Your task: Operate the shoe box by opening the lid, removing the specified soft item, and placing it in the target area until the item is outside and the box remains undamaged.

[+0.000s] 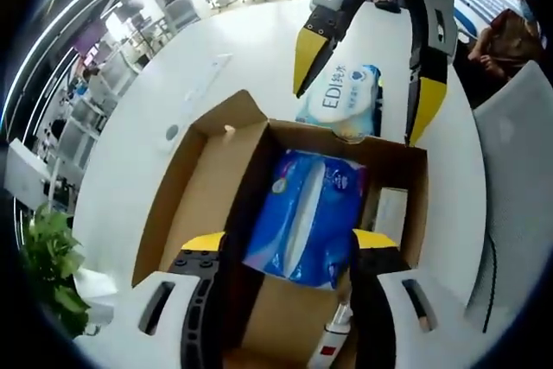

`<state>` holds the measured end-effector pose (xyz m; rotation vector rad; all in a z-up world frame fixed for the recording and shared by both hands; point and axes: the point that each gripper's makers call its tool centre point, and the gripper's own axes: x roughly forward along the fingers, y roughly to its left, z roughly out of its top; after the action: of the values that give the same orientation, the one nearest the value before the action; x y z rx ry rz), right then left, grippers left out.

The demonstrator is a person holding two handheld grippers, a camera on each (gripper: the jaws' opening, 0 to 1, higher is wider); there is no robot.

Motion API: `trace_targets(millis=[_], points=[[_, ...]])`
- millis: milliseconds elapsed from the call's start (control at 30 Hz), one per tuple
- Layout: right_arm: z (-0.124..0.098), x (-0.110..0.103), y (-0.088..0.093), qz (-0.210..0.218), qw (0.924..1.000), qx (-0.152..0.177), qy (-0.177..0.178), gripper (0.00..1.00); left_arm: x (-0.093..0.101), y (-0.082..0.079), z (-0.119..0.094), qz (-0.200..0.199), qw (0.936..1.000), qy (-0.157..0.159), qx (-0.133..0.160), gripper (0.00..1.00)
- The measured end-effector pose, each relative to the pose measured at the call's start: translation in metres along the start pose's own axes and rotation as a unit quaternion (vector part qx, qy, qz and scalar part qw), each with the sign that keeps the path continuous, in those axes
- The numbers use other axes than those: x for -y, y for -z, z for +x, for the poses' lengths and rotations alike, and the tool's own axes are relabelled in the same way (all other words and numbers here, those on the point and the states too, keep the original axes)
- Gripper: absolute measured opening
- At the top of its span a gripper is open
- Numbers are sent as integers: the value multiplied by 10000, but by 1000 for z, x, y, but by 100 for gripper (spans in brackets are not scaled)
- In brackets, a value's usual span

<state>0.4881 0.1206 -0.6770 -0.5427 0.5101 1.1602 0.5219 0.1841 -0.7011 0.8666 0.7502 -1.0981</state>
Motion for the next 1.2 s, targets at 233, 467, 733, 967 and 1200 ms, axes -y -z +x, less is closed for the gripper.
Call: trace_targets(millis=[233,467,733,967,1200], points=[[11,3,0,7,9999,-94,79,46,-5,6,5,-69,10000,-26,11,52],[22,4,-2,0,9998,-160,108,43,-5,10,12,-78,10000,-5,-6,49],[34,5,4,19,9992,-373,140,40,-5,15,19,-123,9999,28,-3,47],[43,7,7,73,9985,-494,214,37,-6,18,23,-207,9998,48,44,45],[49,10,7,137,9982,-498,295,35,-8,19,26,-257,9996,31,81,45]])
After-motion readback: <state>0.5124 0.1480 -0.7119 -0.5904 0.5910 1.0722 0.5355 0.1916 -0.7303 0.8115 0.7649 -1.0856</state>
